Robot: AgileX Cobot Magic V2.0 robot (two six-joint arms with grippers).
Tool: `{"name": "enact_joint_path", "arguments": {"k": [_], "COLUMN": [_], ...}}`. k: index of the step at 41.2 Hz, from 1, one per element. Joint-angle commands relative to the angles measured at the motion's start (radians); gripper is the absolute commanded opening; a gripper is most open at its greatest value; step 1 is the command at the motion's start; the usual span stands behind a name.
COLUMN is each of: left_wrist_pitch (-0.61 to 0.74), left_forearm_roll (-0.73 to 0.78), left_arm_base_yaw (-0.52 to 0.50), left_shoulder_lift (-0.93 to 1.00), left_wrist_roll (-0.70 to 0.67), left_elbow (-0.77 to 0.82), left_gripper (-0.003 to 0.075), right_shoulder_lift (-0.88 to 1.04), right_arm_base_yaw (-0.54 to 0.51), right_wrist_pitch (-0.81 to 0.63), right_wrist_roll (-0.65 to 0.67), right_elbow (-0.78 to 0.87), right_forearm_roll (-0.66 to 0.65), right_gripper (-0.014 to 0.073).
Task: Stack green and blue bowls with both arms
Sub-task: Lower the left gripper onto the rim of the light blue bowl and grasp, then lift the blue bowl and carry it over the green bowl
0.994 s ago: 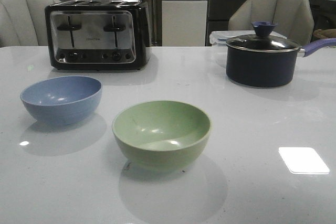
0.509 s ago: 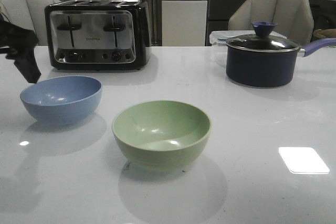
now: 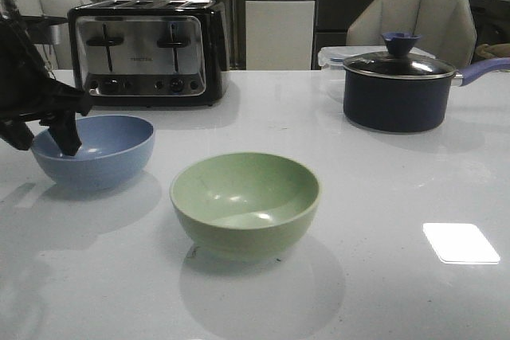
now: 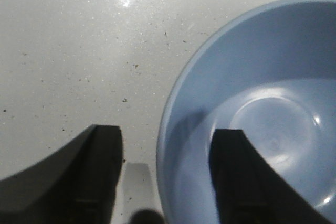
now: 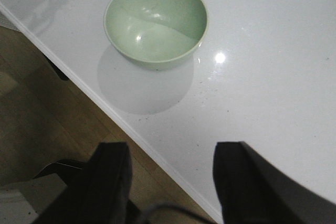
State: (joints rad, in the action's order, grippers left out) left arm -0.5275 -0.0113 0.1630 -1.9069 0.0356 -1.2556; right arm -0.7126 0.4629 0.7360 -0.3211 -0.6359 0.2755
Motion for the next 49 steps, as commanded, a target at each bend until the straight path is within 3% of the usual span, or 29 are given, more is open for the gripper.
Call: {"name": "enact_joint_path", "arguments": {"k": [1,8,23,33,43,49], "left_wrist_pitch": [0.05,0.036,-0.084,-0.128,-0.124,-0.111], "left_forearm_roll": [-0.009,-0.009,-0.152,-0.158,-0.165,-0.167], "left_arm_base_yaw": [0.006,0.006,0.029,0.181,0.36,0.411], "left_shoulder_lift": [0.05,0.055,0.261,0.395,0.372,0.326], "left_wrist_roll": [0.001,0.001,0.063,0.067,0.067,0.066], "left_elbow": [-0.034,-0.034,-0.034,-0.034,-0.034,-0.034], "left_gripper": [0.0258,0.009,0.0096,0.0096,0.0096,0.0096], "right_shoulder_lift": [0.005,0.005,0.005,0.005,0.005,0.005], "right_arm_base_yaw": [0.002,0.002,0.002,0.002,0.002,0.002], "right_wrist_pitch": [-0.059,-0.059,-0.059,-0.059,-0.059,-0.059], "right_wrist_roll": [-0.011,-0.011,-0.011,-0.011,-0.011,-0.011], "right_elbow": [-0.027,-0.027,-0.027,-0.027,-0.027,-0.027], "right_forearm_roll": [0.018,0.018,0.018,0.018,0.018,0.018], "right_gripper": [0.0466,0.0466,0.0466,0.0466,0.0466,0.0466]}}
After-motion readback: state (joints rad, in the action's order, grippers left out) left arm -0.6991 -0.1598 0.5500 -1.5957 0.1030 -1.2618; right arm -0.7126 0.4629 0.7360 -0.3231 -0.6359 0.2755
